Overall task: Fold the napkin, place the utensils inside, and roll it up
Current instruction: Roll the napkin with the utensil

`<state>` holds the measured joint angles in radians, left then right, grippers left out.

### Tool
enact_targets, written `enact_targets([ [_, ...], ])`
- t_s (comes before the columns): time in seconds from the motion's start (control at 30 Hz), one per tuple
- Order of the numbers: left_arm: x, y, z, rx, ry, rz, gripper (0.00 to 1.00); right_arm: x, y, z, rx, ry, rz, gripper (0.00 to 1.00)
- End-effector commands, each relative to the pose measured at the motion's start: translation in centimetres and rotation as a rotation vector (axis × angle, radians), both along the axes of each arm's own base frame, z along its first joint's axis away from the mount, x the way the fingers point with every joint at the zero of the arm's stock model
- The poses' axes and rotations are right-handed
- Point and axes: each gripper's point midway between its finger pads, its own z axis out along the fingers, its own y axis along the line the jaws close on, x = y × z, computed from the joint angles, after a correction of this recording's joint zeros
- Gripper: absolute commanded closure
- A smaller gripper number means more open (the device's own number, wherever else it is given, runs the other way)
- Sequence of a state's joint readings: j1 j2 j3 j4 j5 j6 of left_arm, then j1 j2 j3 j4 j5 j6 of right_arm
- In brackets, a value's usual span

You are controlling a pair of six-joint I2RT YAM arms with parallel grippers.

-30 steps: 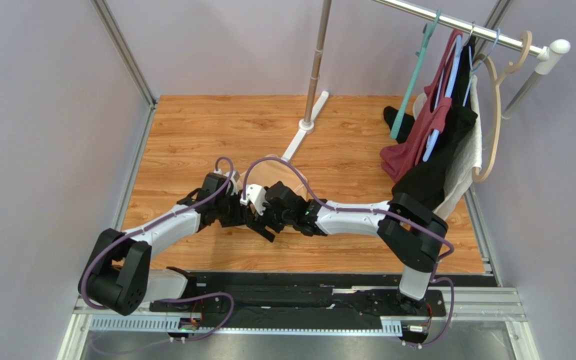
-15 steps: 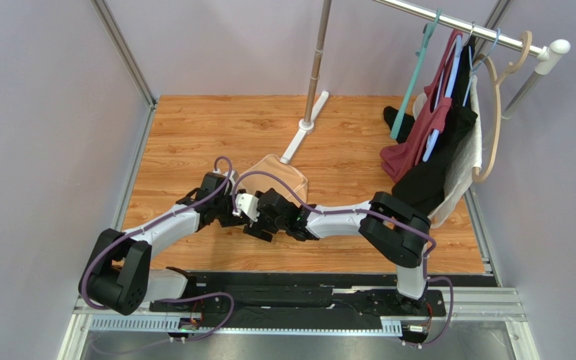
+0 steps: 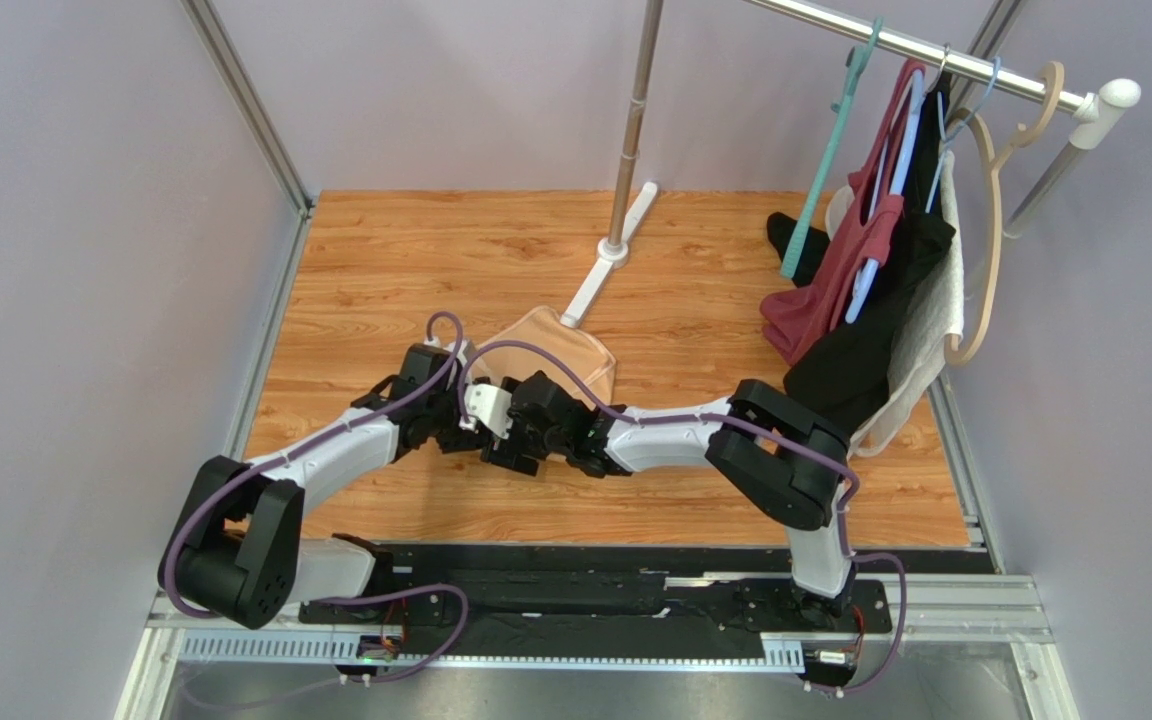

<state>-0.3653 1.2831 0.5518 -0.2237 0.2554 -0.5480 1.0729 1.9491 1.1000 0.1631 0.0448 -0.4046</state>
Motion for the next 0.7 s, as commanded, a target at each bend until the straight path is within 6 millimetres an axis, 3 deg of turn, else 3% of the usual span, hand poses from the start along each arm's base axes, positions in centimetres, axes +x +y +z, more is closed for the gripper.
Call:
enact_targets([
  [0.0,0.5,-0.2,0.6,-0.012,-0.027,-0.015,0.43,-0.4,-0.5,-2.1,-0.028,0.118,0.029,0.23],
  [0.4,1.1,0.1,1.0,0.002,-0.045,-0.008,0.43,-2.0,-3.1,-5.5,-0.110,0.298,-0.020,0.32],
  [0.67,1.4,0.5,2.6,0.004,-0.099,0.025,0.42,-2.0,-4.9,-6.3,-0.137,0.357,-0.110,0.56],
])
